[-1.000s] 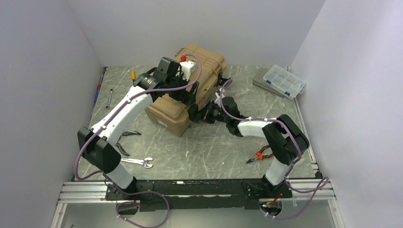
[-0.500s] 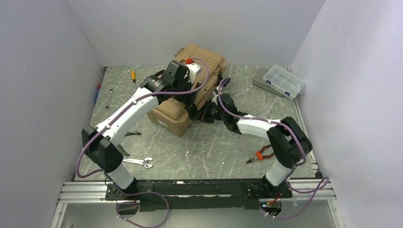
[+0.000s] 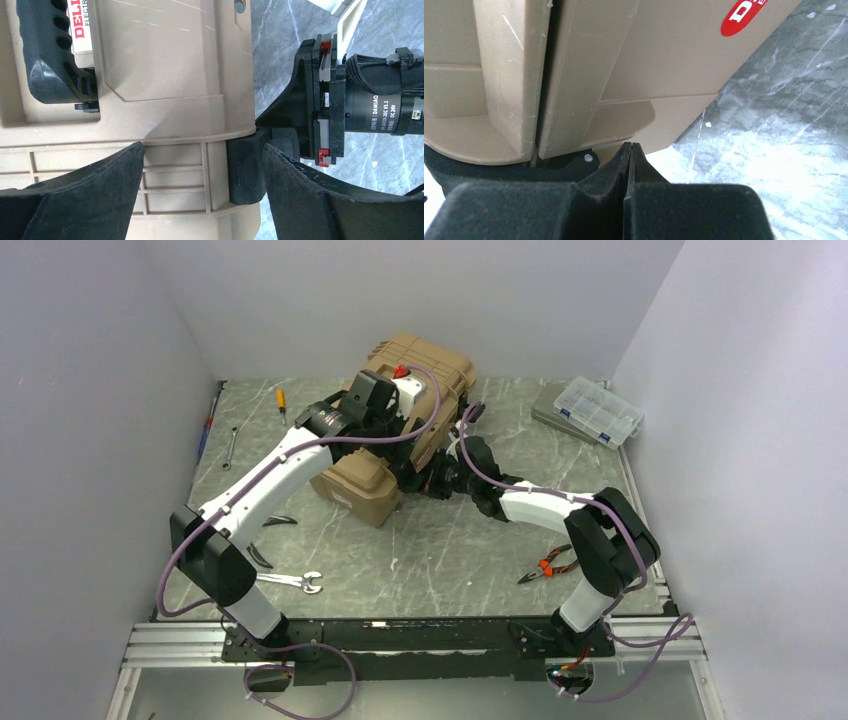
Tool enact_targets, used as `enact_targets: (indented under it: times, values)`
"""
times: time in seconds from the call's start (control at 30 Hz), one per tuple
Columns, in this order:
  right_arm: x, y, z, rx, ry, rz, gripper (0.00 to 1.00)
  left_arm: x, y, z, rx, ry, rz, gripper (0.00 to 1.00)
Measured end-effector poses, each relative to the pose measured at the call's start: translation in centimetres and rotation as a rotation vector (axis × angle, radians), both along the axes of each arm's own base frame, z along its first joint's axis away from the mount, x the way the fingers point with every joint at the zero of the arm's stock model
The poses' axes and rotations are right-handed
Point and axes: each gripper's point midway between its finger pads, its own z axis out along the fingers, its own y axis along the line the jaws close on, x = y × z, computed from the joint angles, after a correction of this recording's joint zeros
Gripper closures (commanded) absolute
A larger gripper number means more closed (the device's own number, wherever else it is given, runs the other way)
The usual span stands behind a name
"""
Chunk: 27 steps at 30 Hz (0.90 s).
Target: Pack the tool kit
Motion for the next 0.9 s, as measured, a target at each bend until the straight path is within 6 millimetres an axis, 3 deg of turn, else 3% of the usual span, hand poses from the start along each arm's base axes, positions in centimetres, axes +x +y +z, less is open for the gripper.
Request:
enact_targets:
  times: [0.2, 0.43, 0.67, 0.9]
  values:
    - [0.0, -0.1, 0.0, -0.01, 0.002, -0.001, 1.0, -0.2, 0.2, 0.2, 0.029, 0.017, -0.031, 0.15]
    - [-0.1, -0.2, 0.2, -0.016, -0.004, 0.0, 1.0, -1.0, 0.7, 0.3, 0.083, 0.077, -0.023, 0.03]
    - [-0.1, -0.2, 0.2, -0.017, -0.006, 0.001, 1.0, -1.1, 0.6, 0.7, 0.087, 0.076, -0.015, 0.02]
    - [-0.1, -0.2, 0.2, -0.017, -0.006, 0.001, 1.0, -1.3, 3.2, 3.6, 0.154, 0.036, 0.066, 0.01]
